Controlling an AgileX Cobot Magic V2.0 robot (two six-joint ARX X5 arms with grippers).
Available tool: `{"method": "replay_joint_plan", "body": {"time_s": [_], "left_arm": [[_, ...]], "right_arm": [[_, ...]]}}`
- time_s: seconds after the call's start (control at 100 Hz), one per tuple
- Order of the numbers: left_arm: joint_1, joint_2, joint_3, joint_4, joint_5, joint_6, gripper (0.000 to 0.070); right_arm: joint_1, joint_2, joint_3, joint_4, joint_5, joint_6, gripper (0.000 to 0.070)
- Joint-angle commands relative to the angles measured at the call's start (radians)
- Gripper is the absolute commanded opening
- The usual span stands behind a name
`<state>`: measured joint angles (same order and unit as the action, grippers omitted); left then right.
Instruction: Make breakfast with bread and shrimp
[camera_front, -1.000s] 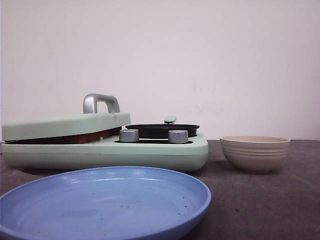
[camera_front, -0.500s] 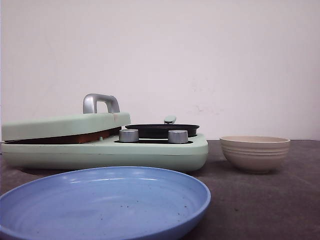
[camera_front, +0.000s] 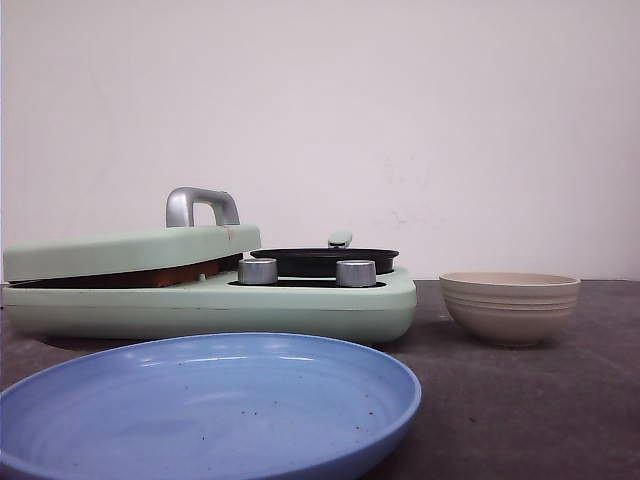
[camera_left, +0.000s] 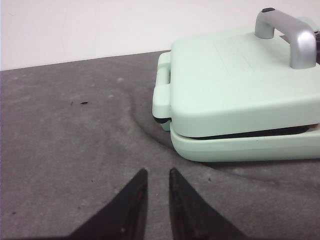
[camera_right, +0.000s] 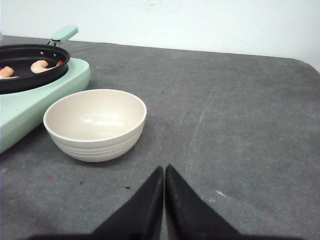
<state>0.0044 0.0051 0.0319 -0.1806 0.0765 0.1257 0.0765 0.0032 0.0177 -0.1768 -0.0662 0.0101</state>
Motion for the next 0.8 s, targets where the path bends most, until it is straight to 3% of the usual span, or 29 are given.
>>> {"method": "replay_joint_plan", "body": {"time_s": [0.0, 0.79], "left_arm": [[0.001, -0.001, -0.016, -0.007, -0.001, 0.013, 0.0000], [0.001, -0.001, -0.016, -0.007, -0.001, 0.013, 0.0000]], "right_arm": [[0.001, 0.000, -0.006, -0.002, 0.003, 0.021, 0.0000], [0.001, 0.000, -0.005, 0.019, -0.012, 0.021, 0.0000]]}}
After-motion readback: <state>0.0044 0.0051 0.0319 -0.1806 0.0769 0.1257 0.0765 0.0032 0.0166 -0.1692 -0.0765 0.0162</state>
